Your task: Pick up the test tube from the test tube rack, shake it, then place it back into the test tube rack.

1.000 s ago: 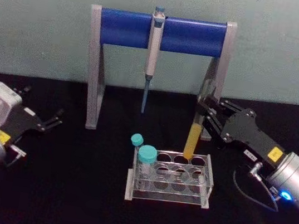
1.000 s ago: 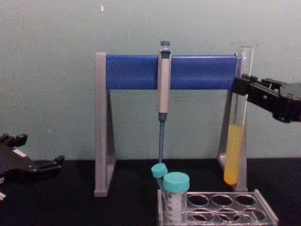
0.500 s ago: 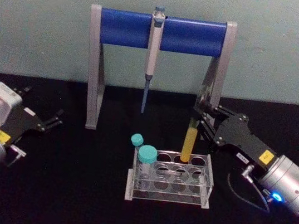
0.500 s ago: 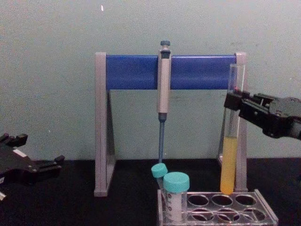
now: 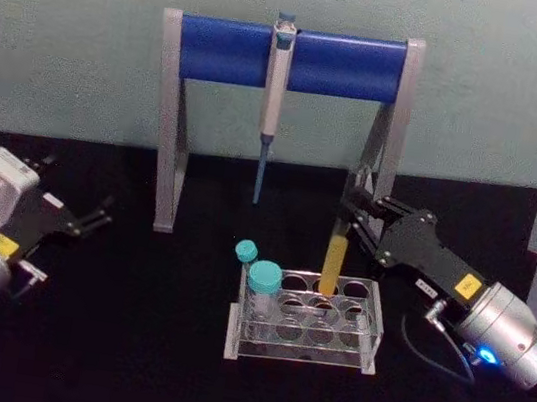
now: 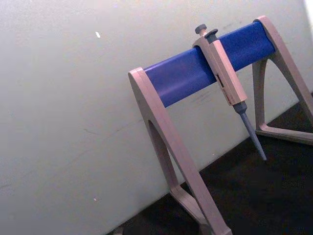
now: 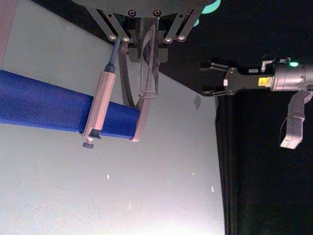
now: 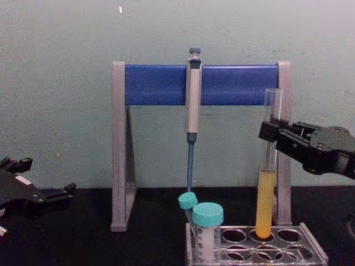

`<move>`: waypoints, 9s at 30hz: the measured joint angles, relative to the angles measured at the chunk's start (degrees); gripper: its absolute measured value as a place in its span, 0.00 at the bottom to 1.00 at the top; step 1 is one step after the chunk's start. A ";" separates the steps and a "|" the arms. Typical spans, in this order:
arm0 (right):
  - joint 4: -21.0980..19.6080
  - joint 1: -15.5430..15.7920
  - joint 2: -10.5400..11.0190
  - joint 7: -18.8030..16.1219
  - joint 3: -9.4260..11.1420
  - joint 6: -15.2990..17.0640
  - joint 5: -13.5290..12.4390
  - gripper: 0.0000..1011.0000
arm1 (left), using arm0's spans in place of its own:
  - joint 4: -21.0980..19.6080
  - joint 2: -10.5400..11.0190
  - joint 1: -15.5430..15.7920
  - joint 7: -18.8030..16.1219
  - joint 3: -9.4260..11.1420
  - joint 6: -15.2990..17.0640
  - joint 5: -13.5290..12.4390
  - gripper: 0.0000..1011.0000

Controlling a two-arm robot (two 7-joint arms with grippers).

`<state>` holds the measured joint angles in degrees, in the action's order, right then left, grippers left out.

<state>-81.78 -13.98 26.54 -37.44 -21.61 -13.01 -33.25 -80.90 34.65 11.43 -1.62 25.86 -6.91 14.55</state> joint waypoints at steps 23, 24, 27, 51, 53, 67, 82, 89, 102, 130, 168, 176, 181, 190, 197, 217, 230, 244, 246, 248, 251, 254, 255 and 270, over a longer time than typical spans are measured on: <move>2.77 -1.35 -0.96 -0.40 -0.73 0.75 0.64 0.23 | 0.00 0.00 0.00 0.00 0.00 0.00 0.00 0.99; 2.96 -1.43 -1.01 -0.40 -0.81 0.82 0.73 0.23 | 0.00 0.00 0.00 0.00 0.00 0.00 0.00 0.99; 3.43 -1.60 -1.10 -0.40 -0.98 0.94 0.96 0.23 | 0.00 0.00 0.00 0.00 0.00 0.00 0.00 0.99; 7.16 -2.92 -2.00 -0.74 -2.02 1.81 1.73 0.23 | 0.00 0.00 0.00 0.00 0.00 0.00 0.00 0.99; 7.31 -2.98 -2.03 -0.76 -2.08 1.89 1.80 0.23 | 0.00 0.00 0.00 0.00 0.00 0.00 0.00 0.99; 8.46 -3.45 -2.24 -0.82 -2.66 2.82 2.17 0.23 | 0.00 0.00 0.00 0.00 0.00 0.00 0.00 0.99; 9.00 -3.67 -2.27 -0.92 -2.87 3.34 2.23 0.23 | 0.00 0.00 0.00 0.00 0.00 0.00 0.00 0.99; 8.76 -3.67 -2.13 -0.17 -3.03 3.91 2.60 0.23 | 0.00 0.00 0.00 0.00 0.00 0.00 0.00 0.99; 8.73 -3.68 -2.12 -0.16 -3.03 3.91 2.65 0.23 | 0.00 0.00 0.00 0.00 0.00 0.00 0.00 0.99; 8.77 -3.63 -2.12 -0.29 -2.95 3.87 2.63 0.76 | 0.00 0.00 0.00 0.00 0.00 0.00 0.00 0.99; -8.87 8.15 -3.34 31.38 7.75 10.53 16.32 0.99 | 0.00 0.00 0.00 0.00 0.00 0.00 0.00 0.99; -6.41 8.79 -5.57 35.61 8.85 16.62 18.40 0.99 | 0.00 0.00 0.00 0.00 0.00 0.00 0.00 0.99; -4.68 8.61 -6.52 35.42 9.57 18.35 18.43 0.99 | 0.00 0.00 0.00 0.00 0.00 0.00 0.00 0.99; -4.33 8.50 -6.77 35.13 9.90 18.68 18.37 0.99 | 0.00 0.00 0.00 0.00 0.00 0.00 0.00 0.99; -4.38 8.50 -6.73 35.15 9.79 18.65 18.36 0.99 | 0.00 0.00 0.00 0.00 0.00 0.00 0.00 0.99; -4.47 8.50 -6.65 35.24 9.64 18.57 18.37 0.99 | 0.00 0.00 0.00 0.00 0.00 0.00 0.00 0.99; -4.47 8.51 -6.65 35.24 9.64 18.55 18.37 0.99 | 0.00 0.00 0.00 0.00 0.00 0.00 0.00 0.99; -4.46 8.50 -6.65 35.24 9.65 18.56 18.37 0.99 | 0.00 0.00 0.00 0.00 0.00 0.00 0.00 0.99; -4.46 8.50 -6.65 35.24 9.65 18.56 18.37 0.99 | 0.00 0.00 0.00 0.00 0.00 0.00 0.00 0.99; -4.46 8.50 -6.66 35.24 9.64 18.56 18.37 0.99 | 0.00 0.00 0.00 0.00 0.00 0.00 0.00 0.99; -4.46 8.50 -6.65 35.24 9.64 18.56 18.37 0.99 | 0.00 0.00 0.00 0.00 0.00 0.00 0.00 0.99; -4.46 8.50 -6.65 35.24 9.65 18.56 18.37 0.99 | 0.00 0.00 0.00 0.00 0.00 0.00 0.00 0.99; -4.46 8.51 -6.65 35.24 9.65 18.56 18.37 0.99 | 0.00 0.00 0.00 0.00 0.00 0.00 0.00 0.99; -4.46 8.51 -6.65 35.24 9.65 18.56 18.37 0.99 | 0.00 0.00 0.00 0.00 0.00 0.00 0.00 0.99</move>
<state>-86.24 -5.48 19.88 -2.20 -11.96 5.55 -14.88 -80.90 34.65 11.43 -1.62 25.86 -6.91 14.55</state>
